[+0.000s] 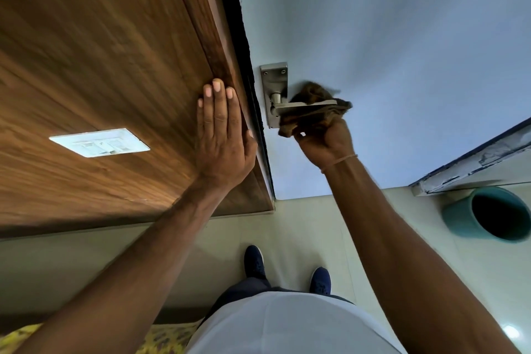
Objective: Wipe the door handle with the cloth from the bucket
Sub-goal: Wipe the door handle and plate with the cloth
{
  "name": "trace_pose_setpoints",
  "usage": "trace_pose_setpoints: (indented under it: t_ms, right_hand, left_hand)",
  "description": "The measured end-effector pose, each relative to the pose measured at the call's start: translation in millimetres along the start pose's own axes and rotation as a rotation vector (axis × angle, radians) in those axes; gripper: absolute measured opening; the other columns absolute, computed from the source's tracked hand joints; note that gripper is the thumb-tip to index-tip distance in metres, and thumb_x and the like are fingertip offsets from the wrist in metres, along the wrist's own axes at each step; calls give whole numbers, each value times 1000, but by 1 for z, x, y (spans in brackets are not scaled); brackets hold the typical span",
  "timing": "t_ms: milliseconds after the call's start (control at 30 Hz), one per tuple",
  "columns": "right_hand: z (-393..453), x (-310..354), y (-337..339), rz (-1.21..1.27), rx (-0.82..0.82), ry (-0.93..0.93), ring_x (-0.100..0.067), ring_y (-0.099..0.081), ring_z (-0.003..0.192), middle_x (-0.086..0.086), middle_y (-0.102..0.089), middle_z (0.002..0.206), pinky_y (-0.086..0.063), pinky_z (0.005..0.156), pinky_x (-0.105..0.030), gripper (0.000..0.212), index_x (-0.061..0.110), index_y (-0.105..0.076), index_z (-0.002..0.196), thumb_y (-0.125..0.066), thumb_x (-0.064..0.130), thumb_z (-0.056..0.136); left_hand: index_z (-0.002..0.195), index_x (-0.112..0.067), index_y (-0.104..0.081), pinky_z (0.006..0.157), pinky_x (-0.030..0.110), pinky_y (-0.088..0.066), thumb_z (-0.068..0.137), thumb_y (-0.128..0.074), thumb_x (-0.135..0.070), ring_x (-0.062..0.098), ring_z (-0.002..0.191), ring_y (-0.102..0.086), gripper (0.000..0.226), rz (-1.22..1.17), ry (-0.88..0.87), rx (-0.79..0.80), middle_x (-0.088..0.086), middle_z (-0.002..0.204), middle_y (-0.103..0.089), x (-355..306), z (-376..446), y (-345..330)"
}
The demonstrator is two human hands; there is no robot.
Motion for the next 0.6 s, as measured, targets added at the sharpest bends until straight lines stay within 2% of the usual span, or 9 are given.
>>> trace_pose_setpoints:
  t_ms: [67, 167, 233, 300, 400, 500, 567, 600]
  right_hand:
    - [2, -1, 1, 38, -3, -12, -31, -58, 105, -16, -67, 115, -45, 91, -41, 36, 19, -63, 122, -54, 11, 88]
    - [-4, -28, -17, -74, -36, -33, -28, -63, 97, -14, -69, 106, -50, 84, -37, 24, 16, -68, 110, -47, 10, 101]
    - [-9, -37, -26, -86, -61, -48, -30, -59, 99, -17, -64, 103, -51, 85, -40, 28, 12, -67, 102, -42, 1, 99]
    - [-12, -35, -31, -76, -56, -33, -33, -60, 103, -20, -64, 108, -53, 88, -42, 31, 7, -67, 102, -40, -6, 96]
    - [-11, -31, -35, -43, -41, -52, -33, -66, 93, -19, -68, 100, -55, 91, -43, 25, 7, -68, 102, -46, -5, 98]
    - [-3, -26, -35, -43, -79, -104, -33, -68, 88, -19, -69, 99, -54, 86, -41, 30, 7, -68, 116, -49, -5, 95]
    - [1, -19, -32, -45, -81, -121, -34, -67, 96, -20, -69, 111, -50, 91, -37, 49, 6, -64, 135, -59, -5, 87]
    - [5, -15, -29, -10, -57, -130, -33, -64, 104, -20, -68, 121, -46, 95, -36, 66, 7, -60, 143, -69, -5, 79]
  left_hand:
    - [166, 4, -11, 134, 54, -20, 100, -62, -22, 45, 160, -22, 88, -3, -8, -7, 27, 170, -20, 1, 0, 1]
    - [165, 6, -15, 134, 56, -22, 99, -62, -21, 45, 159, -22, 86, -12, 3, -11, 32, 168, -28, -2, 0, 1]
    - [164, 7, -16, 133, 56, -22, 98, -60, -19, 46, 159, -24, 84, -16, 14, -6, 33, 167, -30, -2, 0, 1]
    - [164, 8, -18, 133, 57, -23, 98, -60, -19, 48, 159, -24, 83, -11, 23, -1, 34, 167, -30, -2, 1, 1]
    - [163, 10, -20, 133, 58, -23, 97, -60, -19, 48, 159, -22, 83, -11, 35, 10, 35, 168, -27, -5, 1, 0]
    - [163, 10, -21, 133, 58, -22, 96, -61, -17, 48, 159, -22, 83, -24, 44, 8, 35, 168, -27, -7, 1, 1]
    - [163, 11, -22, 134, 57, -21, 96, -60, -16, 48, 159, -21, 82, -30, 31, -2, 35, 167, -28, -5, 1, 2]
    - [163, 10, -21, 134, 56, -20, 96, -61, -16, 47, 159, -21, 82, -31, 24, -4, 35, 167, -29, -4, 1, 3]
Point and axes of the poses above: each hand's wrist, its own z-axis towards the middle knuckle, its own y-axis out of the back of the hand, x = y × z, the point moved 4 cm from there along z, towards the middle knuckle
